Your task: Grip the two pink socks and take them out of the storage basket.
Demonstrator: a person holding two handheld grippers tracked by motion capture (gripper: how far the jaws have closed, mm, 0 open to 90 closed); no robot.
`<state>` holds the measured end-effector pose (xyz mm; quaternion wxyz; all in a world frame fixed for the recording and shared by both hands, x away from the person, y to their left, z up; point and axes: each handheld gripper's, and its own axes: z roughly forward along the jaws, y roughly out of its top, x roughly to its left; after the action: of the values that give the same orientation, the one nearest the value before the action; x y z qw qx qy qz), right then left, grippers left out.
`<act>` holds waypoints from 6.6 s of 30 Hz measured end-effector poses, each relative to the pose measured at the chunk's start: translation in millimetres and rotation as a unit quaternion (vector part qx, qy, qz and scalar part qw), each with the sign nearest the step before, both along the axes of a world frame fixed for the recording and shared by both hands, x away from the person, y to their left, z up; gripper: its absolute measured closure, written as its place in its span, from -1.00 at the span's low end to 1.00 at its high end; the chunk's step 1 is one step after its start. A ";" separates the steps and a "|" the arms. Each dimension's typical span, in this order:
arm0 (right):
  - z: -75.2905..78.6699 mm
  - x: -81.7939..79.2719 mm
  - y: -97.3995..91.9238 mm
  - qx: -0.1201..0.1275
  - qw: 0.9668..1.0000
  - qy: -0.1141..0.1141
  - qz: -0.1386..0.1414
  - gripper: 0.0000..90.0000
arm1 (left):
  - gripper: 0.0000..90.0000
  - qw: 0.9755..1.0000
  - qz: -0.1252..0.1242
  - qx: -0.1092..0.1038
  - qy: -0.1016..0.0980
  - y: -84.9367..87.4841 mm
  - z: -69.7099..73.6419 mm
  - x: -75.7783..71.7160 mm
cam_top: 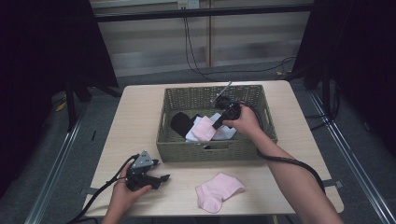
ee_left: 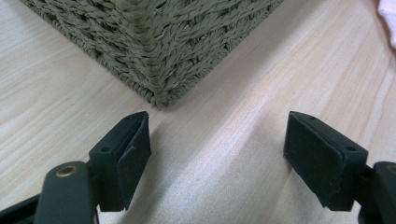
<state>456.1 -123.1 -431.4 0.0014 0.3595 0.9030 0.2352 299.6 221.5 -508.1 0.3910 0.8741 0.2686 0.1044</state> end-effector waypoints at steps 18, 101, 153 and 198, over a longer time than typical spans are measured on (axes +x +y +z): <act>21.1 -5.1 -24.5 0.035 0.999 0.000 -0.028 0.95 | -0.50 1.000 -0.002 0.000 0.001 0.1 0.0 0.2; 173.6 -84.5 -63.5 0.108 0.991 -0.035 0.075 0.99 | -0.50 1.000 -0.001 -0.002 0.001 -0.2 -0.2 0.1; 130.4 -134.1 -42.1 0.116 0.981 -0.034 0.150 0.19 | -0.50 1.000 -0.003 0.002 -0.001 0.4 0.2 0.3; 83.7 -152.2 -77.7 0.119 0.984 -0.032 0.128 -0.28 | -0.50 1.000 -0.006 0.001 0.001 0.0 0.0 0.8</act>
<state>304.0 -200.8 -347.8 -0.0426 0.2307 0.9065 0.3510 300.5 221.5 -508.0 0.3902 0.8762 0.2638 0.1021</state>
